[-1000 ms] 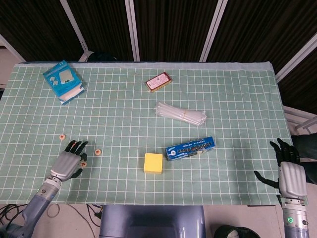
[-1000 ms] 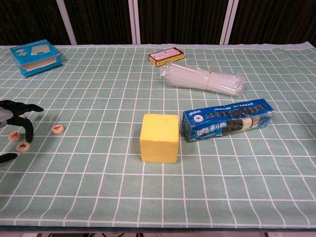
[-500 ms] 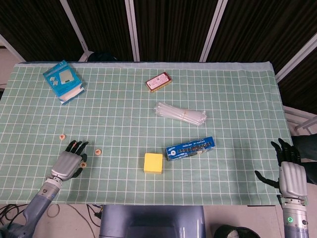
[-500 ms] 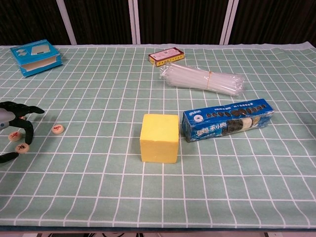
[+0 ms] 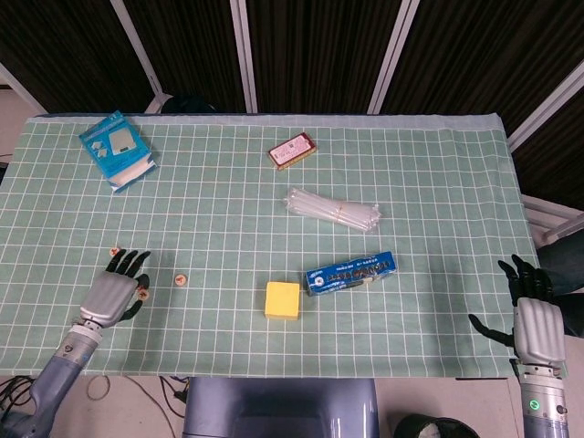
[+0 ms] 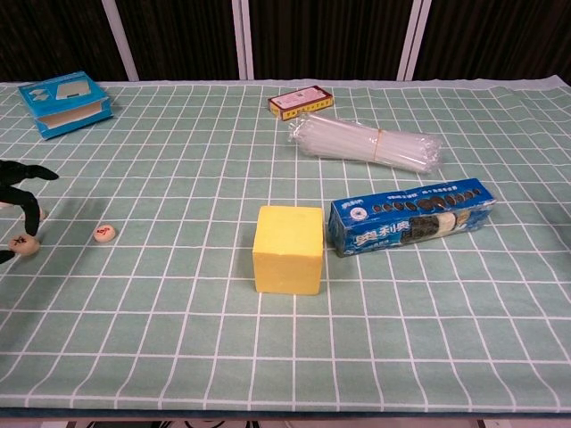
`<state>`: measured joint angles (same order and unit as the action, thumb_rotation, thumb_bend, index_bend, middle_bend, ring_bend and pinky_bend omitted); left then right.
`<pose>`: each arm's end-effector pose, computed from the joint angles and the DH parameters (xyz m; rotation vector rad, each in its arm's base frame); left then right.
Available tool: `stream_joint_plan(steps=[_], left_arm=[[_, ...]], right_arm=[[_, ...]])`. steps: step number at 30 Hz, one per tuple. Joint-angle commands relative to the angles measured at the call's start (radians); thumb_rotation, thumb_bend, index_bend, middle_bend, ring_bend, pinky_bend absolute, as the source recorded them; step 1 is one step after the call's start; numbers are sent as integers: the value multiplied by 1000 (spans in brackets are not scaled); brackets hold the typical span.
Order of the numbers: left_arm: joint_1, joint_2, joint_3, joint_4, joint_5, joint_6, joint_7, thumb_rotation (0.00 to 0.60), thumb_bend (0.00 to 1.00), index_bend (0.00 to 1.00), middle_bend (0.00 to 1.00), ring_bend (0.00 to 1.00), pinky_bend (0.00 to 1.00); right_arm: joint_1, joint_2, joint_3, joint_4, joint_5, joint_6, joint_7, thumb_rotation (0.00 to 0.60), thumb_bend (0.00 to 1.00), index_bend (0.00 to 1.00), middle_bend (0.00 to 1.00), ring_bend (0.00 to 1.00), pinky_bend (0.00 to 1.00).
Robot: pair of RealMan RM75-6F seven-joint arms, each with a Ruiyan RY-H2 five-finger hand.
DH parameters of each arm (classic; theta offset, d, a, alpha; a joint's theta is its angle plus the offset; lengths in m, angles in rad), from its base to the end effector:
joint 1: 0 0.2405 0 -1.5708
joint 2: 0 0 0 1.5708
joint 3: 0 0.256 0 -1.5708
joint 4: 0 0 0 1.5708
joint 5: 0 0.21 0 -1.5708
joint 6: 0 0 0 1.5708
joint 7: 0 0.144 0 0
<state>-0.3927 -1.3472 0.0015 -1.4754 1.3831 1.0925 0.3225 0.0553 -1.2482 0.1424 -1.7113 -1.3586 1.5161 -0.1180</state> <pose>-0.2837 0.2530 0.0422 -1.8428 -0.8320 -0.6251 -0.2951 -0.1870 0.1339 1.1585 -0.9963 0.9570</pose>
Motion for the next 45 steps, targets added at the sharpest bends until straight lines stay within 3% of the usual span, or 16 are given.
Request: stream_joint_plan(steps=[1, 10, 45], left_arm=[[4, 11, -8, 13, -13, 1, -21, 600, 357, 495, 46, 0, 0], [-8, 5, -15, 64, -25, -23, -64, 600, 357, 496, 46, 0, 0], [-33, -65, -15, 104, -49, -36, 31, 600, 356, 490, 49, 0, 0]], right_arm=[[0, -1, 0, -1, 0, 0, 0, 600, 267, 118, 51, 2, 0], [1, -3, -2, -4, 1, -1, -11, 600, 267, 118, 51, 2, 0], [2, -1, 0, -5, 10, -6, -13, 600, 266, 118, 51, 2, 0]])
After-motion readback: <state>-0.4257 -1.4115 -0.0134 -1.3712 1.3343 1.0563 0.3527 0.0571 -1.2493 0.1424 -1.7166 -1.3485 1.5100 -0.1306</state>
